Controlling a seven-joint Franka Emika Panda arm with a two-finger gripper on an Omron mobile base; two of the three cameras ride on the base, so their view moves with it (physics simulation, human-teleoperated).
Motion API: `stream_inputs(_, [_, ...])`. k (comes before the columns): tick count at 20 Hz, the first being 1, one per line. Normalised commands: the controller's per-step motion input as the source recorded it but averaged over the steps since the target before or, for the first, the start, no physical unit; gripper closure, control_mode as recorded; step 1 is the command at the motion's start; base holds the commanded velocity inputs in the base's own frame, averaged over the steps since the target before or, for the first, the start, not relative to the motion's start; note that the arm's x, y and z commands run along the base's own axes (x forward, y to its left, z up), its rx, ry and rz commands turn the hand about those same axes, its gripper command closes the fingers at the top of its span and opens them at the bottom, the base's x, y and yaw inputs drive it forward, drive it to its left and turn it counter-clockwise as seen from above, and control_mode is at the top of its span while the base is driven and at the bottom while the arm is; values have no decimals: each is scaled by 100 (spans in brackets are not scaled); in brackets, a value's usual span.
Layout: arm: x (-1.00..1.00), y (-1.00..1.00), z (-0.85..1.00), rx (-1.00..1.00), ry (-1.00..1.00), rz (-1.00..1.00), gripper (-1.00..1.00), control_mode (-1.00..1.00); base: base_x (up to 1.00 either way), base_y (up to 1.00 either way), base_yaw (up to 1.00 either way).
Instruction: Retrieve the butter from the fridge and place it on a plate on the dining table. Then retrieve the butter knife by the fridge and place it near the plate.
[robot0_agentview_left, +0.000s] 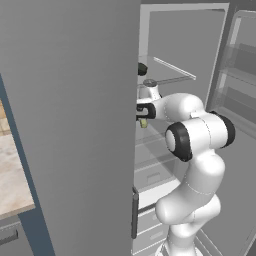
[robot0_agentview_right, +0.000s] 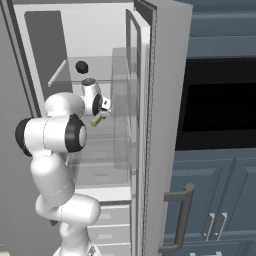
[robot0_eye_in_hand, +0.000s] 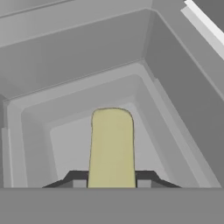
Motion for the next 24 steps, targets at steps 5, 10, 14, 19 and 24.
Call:
stream_inputs(5, [0, 0, -4, 0, 0, 0, 100, -100, 0, 0, 0])
stream_inputs(10, [-4, -1, -6, 0, 0, 0, 100, -100, 0, 0, 0])
stream_inputs(14, [-2, -4, 0, 0, -16, 3, 100, -100, 0, 0, 0])
stream_inputs(19, [0, 0, 0, 0, -28, 5, 100, -100, 0, 0, 0])
stream_inputs(24, [-3, 0, 3, 0, -23, 3, 100, -100, 0, 0, 0])
